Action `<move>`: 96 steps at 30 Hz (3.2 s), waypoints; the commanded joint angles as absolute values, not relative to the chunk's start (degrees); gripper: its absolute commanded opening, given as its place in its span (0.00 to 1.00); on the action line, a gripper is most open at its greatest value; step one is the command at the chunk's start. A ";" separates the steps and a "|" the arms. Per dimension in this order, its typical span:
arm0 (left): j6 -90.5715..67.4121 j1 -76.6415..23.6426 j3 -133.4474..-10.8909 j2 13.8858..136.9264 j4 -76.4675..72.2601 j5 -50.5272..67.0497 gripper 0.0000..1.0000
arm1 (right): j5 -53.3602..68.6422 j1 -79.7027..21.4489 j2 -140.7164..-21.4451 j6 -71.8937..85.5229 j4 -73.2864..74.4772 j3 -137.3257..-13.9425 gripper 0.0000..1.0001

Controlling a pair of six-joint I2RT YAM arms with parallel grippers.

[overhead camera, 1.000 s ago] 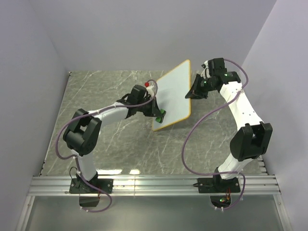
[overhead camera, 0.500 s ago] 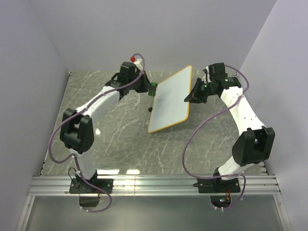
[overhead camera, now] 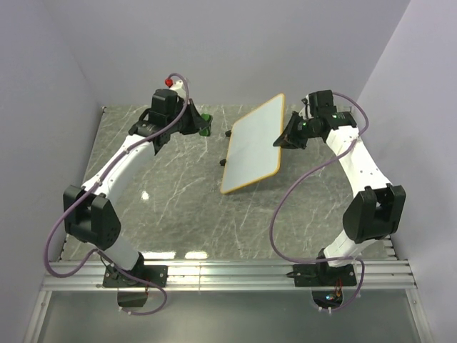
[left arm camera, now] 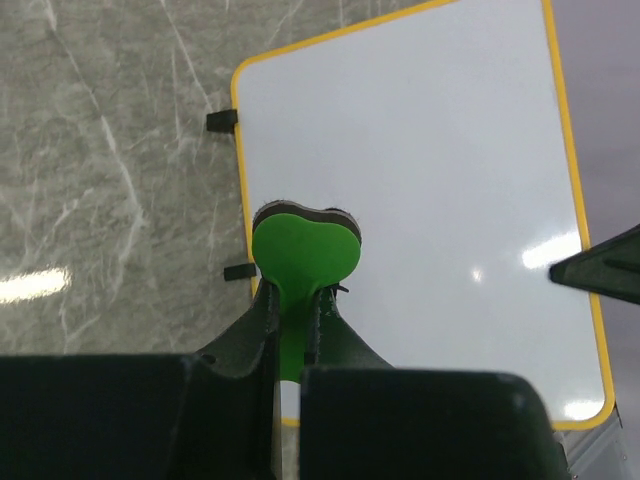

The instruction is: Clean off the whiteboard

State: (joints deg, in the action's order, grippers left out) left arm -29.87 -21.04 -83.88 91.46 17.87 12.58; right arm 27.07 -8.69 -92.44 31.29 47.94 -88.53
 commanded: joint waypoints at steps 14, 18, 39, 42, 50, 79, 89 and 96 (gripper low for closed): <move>-29.35 -21.09 -77.35 82.45 23.91 8.35 0.00 | 28.47 -7.73 -93.43 34.45 36.12 -86.40 0.00; -30.06 -21.01 -74.18 80.25 23.91 6.60 0.00 | 27.61 -7.82 -92.90 32.88 38.05 -85.34 0.11; -26.90 -20.66 -76.38 77.87 28.65 1.94 0.00 | 15.05 -5.10 -87.63 27.60 46.92 -89.73 0.81; -27.07 -20.48 -76.29 76.99 30.23 0.18 0.00 | 12.14 -2.56 -83.95 27.07 47.90 -88.34 0.82; -26.54 -20.22 -78.22 76.20 34.01 -2.72 0.00 | 8.53 -0.26 -66.38 30.75 47.91 -77.80 0.81; -26.63 -15.38 -84.37 87.38 38.58 -7.04 0.99 | 16.95 -0.88 -41.66 28.21 51.42 -74.26 0.83; -29.18 -16.17 -81.65 73.57 37.18 1.40 0.99 | 21.53 -1.93 -43.15 33.57 41.93 -74.89 0.84; -28.74 -16.35 -86.22 72.25 39.37 0.18 1.00 | 21.89 -3.42 -43.50 33.84 40.17 -71.54 0.84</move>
